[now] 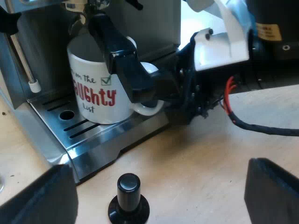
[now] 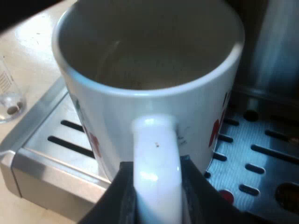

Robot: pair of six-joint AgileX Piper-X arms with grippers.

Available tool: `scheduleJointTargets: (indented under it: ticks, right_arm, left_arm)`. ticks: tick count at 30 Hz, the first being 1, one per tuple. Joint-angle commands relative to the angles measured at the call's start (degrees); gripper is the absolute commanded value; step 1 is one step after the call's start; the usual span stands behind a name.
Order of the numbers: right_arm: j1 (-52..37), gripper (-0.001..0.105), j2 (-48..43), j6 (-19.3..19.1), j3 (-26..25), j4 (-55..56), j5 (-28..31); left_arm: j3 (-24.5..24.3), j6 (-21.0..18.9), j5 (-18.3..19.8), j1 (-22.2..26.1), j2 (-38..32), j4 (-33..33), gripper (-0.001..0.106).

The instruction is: Remove mug from coffee machine

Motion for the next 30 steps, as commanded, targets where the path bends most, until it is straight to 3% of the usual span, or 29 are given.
scheduleJointTargets:
  ticks: [1,30]
  right_arm:
    - [0.21,0.0,-1.47,0.34,1.42,1.36,0.0]
    - [1.8,0.0,-16.3,-0.14,13.72,2.58,2.18]
  left_arm:
    - [-0.15,-0.12,0.26,-0.17,0.1,-0.88,0.079]
    - [-0.15,-0.12,0.26,-0.17,0.1,-0.88,0.079]
